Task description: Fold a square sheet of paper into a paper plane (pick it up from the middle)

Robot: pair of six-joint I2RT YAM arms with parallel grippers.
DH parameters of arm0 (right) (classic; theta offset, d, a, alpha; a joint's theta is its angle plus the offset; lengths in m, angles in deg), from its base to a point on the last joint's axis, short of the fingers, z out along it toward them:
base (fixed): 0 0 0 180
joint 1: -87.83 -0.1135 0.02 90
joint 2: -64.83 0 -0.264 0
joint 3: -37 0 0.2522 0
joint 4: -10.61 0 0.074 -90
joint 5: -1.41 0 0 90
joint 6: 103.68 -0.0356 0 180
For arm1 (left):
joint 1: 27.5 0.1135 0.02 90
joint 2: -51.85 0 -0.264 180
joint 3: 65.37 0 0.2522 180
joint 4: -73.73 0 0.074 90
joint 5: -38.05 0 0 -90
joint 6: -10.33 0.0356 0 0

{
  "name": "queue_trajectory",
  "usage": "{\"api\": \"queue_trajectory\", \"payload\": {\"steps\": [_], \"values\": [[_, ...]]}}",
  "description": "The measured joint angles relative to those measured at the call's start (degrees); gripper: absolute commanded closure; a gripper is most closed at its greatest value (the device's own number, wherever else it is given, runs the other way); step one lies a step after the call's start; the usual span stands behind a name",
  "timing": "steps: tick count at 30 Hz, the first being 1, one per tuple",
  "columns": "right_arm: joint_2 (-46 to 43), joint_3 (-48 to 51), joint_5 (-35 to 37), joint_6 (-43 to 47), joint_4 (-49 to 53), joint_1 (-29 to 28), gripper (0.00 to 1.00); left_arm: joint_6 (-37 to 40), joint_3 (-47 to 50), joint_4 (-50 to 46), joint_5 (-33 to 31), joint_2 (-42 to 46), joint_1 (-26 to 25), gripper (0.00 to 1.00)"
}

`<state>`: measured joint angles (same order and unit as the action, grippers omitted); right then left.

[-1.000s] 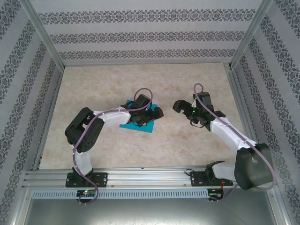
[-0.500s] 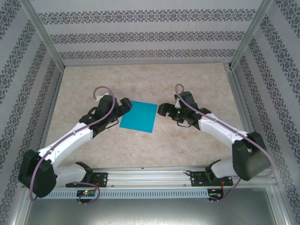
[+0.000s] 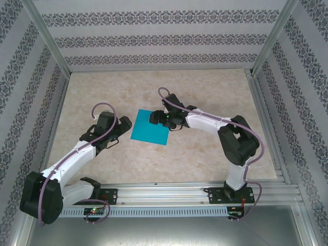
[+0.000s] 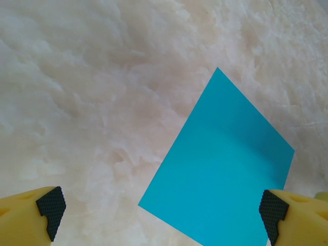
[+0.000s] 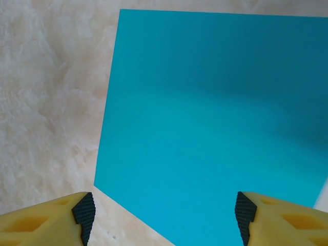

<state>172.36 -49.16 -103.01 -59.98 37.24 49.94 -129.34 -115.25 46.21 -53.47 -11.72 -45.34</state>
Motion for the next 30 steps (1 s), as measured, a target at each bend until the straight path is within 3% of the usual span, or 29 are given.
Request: {"api": "queue_trajectory", "payload": {"steps": [8,18,30], "values": [[7.4,-5.6,-1.5,-0.5,2.8,-2.6,0.31,1.8,0.0,0.1,0.1,1.7,1.2,0.00],[7.0,-0.2,-6.3,1.8,0.9,-1.4,0.31,6.9,0.0,1.3,7.7,1.1,1.4,0.00],[0.5,6.4,-11.8,22.7,11.6,5.7,0.31,10.3,-0.7,1.9,14.7,-1.0,1.4,0.00]]}}
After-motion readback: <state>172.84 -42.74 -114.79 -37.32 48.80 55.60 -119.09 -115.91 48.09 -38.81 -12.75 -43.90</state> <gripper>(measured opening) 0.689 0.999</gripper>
